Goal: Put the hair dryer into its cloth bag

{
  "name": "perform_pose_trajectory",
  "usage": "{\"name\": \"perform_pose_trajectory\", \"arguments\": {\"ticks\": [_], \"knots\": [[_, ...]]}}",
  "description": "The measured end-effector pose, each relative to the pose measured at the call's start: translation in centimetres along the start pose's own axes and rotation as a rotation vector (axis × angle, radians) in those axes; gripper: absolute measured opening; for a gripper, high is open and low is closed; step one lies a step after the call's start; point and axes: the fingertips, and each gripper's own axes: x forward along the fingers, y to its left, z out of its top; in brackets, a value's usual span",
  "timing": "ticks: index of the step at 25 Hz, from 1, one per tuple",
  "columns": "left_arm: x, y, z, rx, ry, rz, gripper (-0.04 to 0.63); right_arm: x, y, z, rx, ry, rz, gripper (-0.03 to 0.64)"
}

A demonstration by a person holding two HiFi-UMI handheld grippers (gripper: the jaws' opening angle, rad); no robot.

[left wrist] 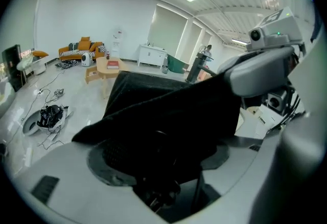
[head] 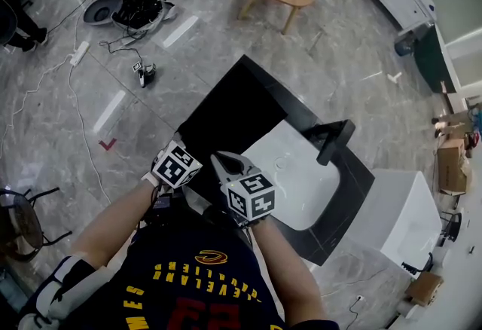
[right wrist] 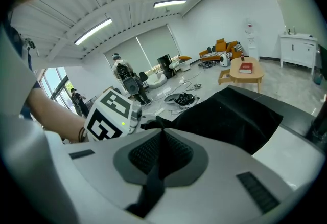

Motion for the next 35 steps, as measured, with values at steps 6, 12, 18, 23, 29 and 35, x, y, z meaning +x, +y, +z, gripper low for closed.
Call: {"name": "perform_pose_trajectory", "arguments": {"ticks": [6, 12, 18, 23, 29, 35], "knots": [[-3.0, 0.5, -4.3, -0.025, 0.028, 0.047, 0.308, -0.1, 0.0, 0.0, 0.002, -0.002, -0.006, 0.015], [-3.6, 0.6, -5.8, -0.05, 0.041, 0.072, 0.165, 0.0, 0.0, -0.2, 0.007, 0.001, -0.011, 0.015], [-3.4, 0.4, -4.0, -0.077, -0.018, 0.093, 0.16, 0.0, 1.0, -0.3, -0.019, 0.012, 0.006, 0.015], [-1.5, 0.6, -2.4, -0.081, -0.031, 0.089, 0.16, 0.1, 1.6, -0.5, -0.028, 0.015, 0.013, 0.015], [-0.1, 0.3, -1.9, -0.128, -0.046, 0.036, 0.161, -0.1, 1.4, -0.7, -0.02, 0.018, 0.004, 0.015], [-4.3, 1.0, -3.9, -0.083, -0.044, 0.018, 0.181, 1.0, 1.5, -2.4, -0.082, 0.072, 0.01, 0.017]]}}
